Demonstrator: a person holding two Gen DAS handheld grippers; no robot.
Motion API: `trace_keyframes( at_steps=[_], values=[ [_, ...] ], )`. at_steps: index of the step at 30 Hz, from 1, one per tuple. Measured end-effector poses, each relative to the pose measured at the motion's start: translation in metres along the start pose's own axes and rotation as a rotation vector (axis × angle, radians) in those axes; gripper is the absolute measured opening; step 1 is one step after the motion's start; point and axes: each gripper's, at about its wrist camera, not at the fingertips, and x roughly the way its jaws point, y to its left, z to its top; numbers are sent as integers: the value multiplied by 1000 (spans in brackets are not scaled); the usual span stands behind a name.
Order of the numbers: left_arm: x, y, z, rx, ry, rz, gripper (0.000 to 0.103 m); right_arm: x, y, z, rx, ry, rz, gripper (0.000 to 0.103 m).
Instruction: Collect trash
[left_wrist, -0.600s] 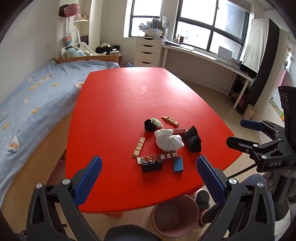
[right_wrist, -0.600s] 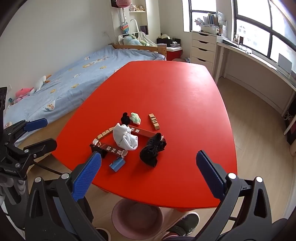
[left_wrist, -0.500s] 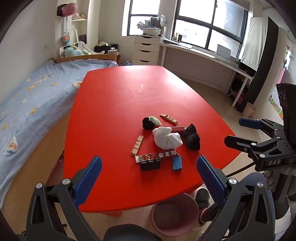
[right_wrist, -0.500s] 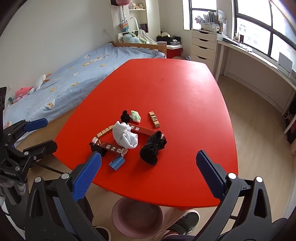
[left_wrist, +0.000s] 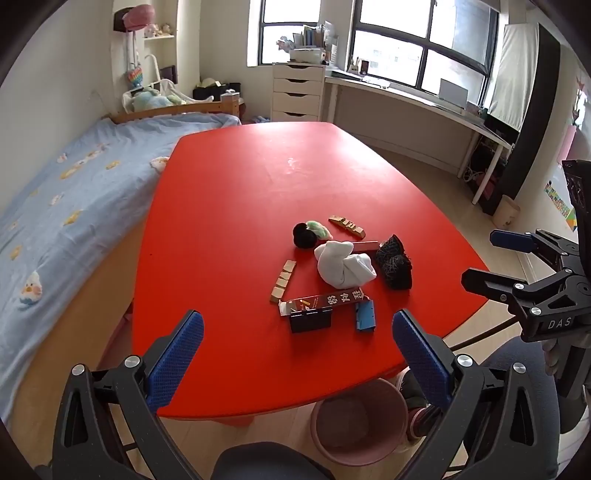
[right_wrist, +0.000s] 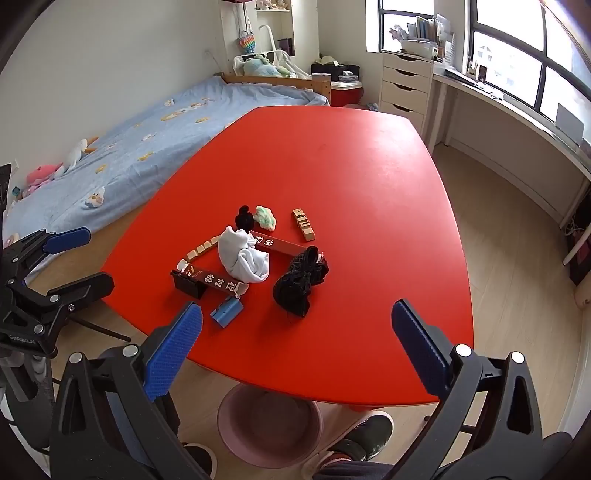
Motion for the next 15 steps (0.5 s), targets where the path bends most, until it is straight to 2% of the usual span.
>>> trace_keyframes(
  at_steps=[15],
  values=[
    [1, 3, 0, -11, -1, 6, 98, 0, 1, -1, 1, 1, -2, 100]
  ],
)
